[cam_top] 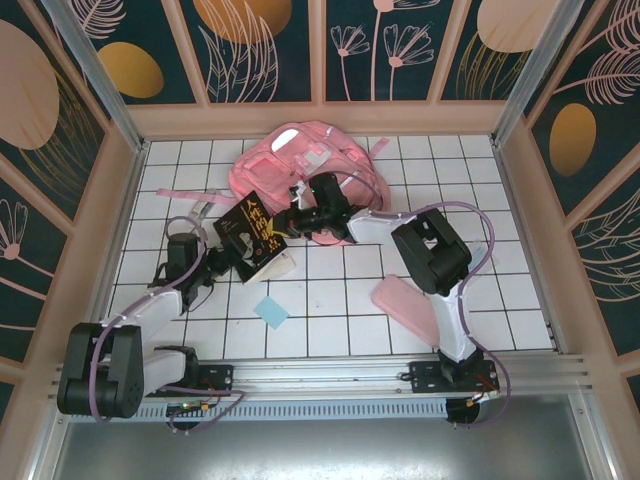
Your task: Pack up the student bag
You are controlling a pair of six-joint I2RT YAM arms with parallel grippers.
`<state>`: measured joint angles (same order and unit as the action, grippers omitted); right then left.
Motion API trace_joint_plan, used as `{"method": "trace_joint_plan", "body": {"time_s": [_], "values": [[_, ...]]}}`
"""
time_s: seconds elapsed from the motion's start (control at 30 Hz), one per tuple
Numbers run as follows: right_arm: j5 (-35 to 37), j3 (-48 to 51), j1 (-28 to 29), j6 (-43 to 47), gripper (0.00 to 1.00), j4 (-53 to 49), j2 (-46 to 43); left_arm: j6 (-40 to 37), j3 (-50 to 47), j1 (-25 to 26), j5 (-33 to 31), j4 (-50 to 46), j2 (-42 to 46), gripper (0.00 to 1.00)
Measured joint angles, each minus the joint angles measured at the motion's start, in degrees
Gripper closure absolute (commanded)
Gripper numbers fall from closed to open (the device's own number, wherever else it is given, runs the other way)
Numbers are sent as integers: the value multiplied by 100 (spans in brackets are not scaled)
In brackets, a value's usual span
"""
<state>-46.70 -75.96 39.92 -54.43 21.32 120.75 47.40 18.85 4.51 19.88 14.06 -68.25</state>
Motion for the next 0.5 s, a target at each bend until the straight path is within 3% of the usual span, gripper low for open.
{"method": "trace_joint_plan", "body": {"time_s": [0.3, 0.5], "values": [[-420, 501, -105, -1163, 100, 1486, 0, 848, -551, -11, 385, 1978, -328, 4], [-487, 664, -160, -1491, 100, 1895, 0, 1211, -549, 0, 616, 2938, -817, 13]]}}
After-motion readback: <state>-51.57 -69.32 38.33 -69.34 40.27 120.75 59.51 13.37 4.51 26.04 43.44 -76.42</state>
